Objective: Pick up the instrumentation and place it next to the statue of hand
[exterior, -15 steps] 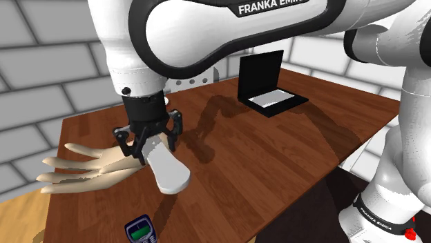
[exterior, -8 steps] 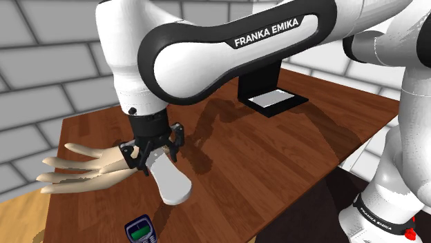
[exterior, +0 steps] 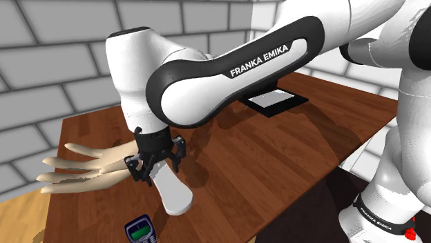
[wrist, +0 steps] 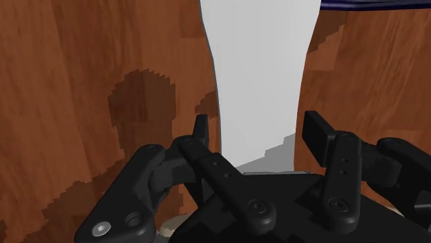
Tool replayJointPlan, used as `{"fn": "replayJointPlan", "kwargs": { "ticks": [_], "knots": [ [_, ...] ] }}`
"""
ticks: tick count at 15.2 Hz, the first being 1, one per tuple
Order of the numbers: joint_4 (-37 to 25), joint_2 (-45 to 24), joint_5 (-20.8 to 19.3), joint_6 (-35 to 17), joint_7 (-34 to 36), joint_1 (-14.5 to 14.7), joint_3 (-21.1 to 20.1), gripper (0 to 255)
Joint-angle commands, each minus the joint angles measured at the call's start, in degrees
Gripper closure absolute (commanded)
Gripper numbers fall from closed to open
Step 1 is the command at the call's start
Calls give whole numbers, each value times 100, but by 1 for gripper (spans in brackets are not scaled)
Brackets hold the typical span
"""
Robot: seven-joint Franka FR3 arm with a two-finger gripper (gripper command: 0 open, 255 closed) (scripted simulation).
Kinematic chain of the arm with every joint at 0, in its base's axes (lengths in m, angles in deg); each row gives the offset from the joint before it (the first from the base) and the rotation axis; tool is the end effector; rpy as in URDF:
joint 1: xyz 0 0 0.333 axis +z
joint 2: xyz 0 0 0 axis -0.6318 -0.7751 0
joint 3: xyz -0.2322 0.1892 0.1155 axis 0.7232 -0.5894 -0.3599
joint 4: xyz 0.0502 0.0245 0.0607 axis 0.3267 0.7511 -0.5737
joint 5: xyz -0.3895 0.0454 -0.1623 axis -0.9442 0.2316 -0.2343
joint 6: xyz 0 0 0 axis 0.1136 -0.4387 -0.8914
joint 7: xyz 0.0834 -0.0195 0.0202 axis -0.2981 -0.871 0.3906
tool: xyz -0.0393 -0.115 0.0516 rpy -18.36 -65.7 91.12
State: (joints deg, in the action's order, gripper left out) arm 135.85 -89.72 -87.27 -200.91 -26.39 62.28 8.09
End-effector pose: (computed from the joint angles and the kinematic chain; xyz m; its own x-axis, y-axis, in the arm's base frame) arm 0.4506 0.5173 0.4025 0.9991 -0.0409 -0.0089 -0.0411 -0.9990 -0.0167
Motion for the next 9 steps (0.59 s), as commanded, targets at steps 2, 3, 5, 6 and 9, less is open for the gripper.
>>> {"fn": "replayJointPlan", "kwargs": {
  "ticks": [2,3,5,6,9],
  "knots": [
    [166,-56,-39,-219,24,0,18,255],
    [213,-79,-53,-286,33,2,25,255],
    [304,-128,-85,-419,52,8,40,255],
    [347,-154,-102,-485,62,11,47,255],
    [467,-239,-155,-680,94,23,73,255]
  ]
}}
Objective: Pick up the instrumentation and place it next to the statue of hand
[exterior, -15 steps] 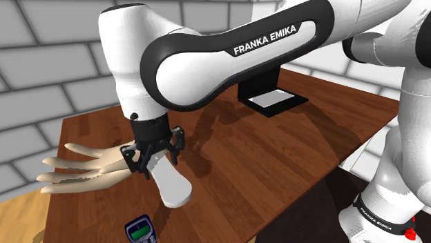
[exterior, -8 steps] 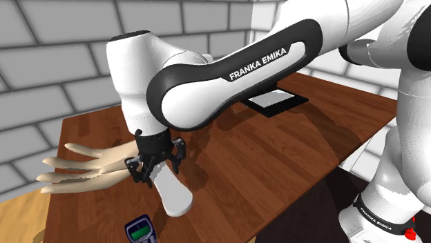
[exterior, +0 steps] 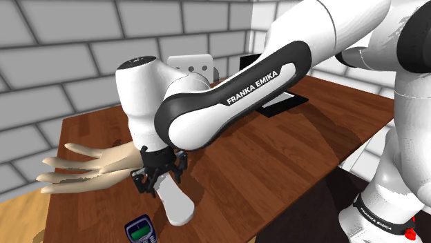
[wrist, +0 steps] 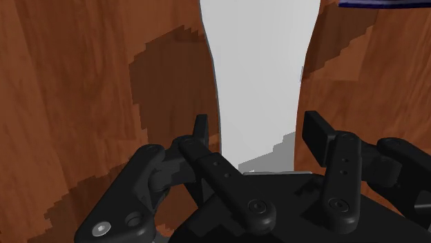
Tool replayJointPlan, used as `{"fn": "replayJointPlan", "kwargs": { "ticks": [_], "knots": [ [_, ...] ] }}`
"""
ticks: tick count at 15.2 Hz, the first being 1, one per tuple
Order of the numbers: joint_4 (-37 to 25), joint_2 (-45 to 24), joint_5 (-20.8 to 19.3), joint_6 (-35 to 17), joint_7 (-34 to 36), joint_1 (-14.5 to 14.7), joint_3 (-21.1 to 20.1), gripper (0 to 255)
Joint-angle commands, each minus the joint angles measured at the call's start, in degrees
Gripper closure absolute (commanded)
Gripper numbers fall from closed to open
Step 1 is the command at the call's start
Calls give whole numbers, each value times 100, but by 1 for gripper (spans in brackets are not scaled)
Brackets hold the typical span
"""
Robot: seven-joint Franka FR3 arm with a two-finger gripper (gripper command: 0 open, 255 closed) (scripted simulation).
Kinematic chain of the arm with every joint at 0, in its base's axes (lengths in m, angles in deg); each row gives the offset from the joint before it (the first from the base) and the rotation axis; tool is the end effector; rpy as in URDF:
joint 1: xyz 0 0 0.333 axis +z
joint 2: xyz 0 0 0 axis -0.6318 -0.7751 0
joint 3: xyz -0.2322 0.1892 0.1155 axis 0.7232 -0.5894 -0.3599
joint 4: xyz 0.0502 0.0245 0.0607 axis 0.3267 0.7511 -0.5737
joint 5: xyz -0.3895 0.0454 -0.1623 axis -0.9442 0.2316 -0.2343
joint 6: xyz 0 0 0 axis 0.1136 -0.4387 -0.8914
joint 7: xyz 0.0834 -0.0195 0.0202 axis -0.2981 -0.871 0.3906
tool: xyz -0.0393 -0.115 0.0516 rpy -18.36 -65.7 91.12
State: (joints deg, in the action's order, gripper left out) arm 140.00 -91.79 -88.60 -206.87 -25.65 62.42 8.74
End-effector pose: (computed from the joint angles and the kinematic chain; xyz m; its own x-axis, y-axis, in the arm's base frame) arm 0.4501 0.5159 0.3525 0.9991 -0.0409 -0.0088 -0.0410 -0.9990 -0.0168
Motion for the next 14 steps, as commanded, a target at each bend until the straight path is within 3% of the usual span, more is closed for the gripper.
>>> {"fn": "replayJointPlan", "kwargs": {
  "ticks": [1,7,14],
  "knots": [
    [88,-62,-41,-147,32,14,18,255],
    [269,-249,-157,-495,101,49,78,255],
    [269,-249,-157,-495,101,49,78,255]
  ]
}}
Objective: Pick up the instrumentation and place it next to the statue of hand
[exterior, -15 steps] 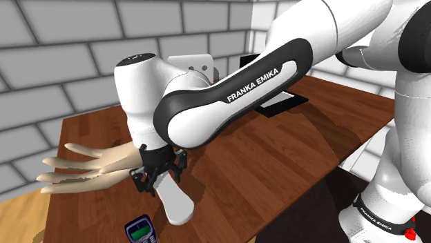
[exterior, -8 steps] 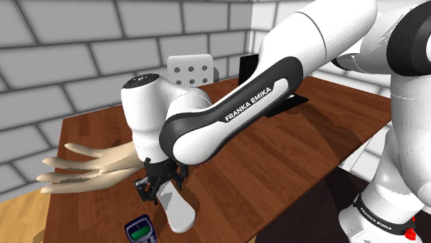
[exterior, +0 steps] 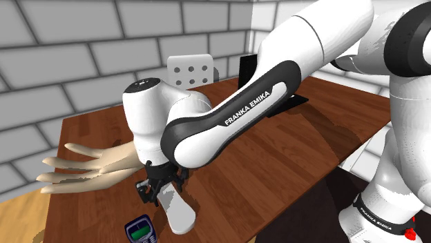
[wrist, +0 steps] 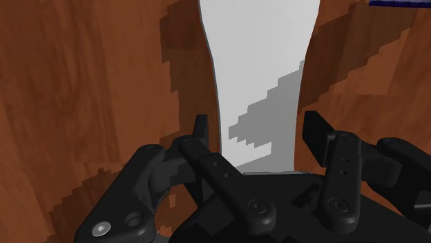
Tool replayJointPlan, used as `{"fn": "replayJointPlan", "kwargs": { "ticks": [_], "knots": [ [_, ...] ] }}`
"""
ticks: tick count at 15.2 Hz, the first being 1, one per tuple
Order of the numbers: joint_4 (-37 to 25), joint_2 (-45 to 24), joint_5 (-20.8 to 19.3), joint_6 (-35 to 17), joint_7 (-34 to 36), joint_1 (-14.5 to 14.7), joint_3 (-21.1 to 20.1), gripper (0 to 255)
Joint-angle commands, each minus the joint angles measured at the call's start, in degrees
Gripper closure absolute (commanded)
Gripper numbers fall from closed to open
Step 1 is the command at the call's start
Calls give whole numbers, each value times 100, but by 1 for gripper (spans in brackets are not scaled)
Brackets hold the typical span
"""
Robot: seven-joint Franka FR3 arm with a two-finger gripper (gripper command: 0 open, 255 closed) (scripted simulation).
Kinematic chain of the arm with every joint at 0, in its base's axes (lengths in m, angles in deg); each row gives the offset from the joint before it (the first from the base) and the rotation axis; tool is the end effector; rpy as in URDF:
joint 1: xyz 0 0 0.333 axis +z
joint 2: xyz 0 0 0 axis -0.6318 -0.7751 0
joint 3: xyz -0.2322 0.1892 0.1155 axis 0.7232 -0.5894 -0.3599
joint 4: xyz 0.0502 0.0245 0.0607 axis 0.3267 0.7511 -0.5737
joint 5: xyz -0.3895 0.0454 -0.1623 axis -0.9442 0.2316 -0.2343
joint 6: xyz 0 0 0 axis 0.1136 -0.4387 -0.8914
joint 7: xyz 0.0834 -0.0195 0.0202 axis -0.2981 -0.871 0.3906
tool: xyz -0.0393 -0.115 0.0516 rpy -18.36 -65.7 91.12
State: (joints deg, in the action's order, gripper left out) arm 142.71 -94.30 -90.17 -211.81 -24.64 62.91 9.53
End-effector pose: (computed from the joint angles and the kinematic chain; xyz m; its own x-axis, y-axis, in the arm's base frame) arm 0.4485 0.5154 0.3087 0.9991 -0.0411 -0.0088 -0.0412 -0.9990 -0.0169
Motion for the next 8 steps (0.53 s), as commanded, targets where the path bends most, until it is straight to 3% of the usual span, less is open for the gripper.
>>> {"fn": "replayJointPlan", "kwargs": {
  "ticks": [1,6,8],
  "knots": [
    [-1,1,0,-1,0,0,0,0],
    [-1,1,0,-1,0,0,0,0],
    [-156,174,106,308,-67,-37,-56,0]
  ]
}}
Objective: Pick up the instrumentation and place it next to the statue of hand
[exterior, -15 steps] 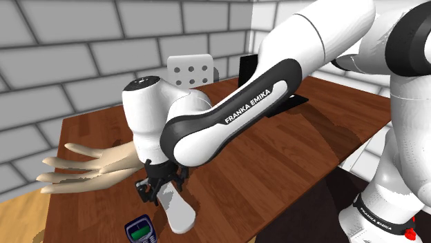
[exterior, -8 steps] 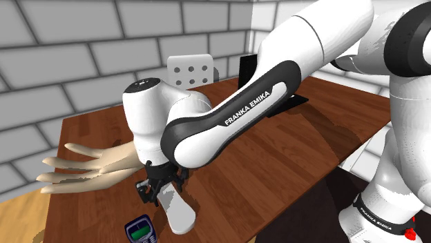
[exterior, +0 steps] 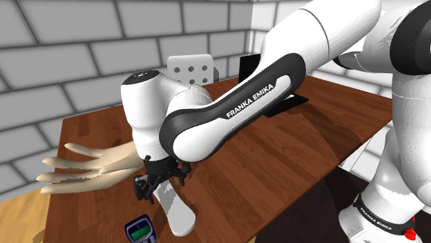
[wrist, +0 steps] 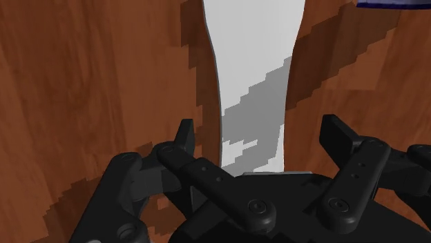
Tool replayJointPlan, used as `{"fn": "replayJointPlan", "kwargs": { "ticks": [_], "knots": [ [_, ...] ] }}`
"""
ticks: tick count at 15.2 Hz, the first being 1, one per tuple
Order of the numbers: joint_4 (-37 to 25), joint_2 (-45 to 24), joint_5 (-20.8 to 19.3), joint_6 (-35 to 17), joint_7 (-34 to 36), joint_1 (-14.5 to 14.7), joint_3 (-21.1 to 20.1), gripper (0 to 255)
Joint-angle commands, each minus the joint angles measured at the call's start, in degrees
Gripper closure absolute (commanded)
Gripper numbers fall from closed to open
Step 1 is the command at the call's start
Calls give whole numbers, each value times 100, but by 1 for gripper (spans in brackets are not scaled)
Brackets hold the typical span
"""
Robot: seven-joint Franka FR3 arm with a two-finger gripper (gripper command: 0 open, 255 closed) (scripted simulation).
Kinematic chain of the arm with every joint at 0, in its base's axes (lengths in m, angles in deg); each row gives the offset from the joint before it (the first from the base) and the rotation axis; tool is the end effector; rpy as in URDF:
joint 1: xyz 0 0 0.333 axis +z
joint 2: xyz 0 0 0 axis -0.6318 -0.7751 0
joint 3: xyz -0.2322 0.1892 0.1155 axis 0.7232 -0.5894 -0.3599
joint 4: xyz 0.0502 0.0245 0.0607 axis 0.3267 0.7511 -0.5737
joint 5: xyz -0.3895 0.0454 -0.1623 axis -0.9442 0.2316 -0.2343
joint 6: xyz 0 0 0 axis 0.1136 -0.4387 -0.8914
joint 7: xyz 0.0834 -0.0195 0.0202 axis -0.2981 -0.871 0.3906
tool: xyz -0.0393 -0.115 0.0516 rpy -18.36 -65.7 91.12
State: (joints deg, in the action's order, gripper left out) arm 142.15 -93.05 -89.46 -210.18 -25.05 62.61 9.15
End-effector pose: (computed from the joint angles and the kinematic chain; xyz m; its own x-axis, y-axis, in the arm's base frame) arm 0.4481 0.5148 0.3251 0.9991 -0.0410 -0.0083 -0.0412 -0.9990 -0.0177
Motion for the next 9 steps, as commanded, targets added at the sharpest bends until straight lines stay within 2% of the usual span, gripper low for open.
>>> {"fn": "replayJointPlan", "kwargs": {
  "ticks": [1,2,9],
  "knots": [
    [-190,127,84,304,-57,-23,-42,0],
    [-268,184,120,432,-80,-32,-58,0],
    [-268,184,120,432,-80,-32,-58,0]
  ]
}}
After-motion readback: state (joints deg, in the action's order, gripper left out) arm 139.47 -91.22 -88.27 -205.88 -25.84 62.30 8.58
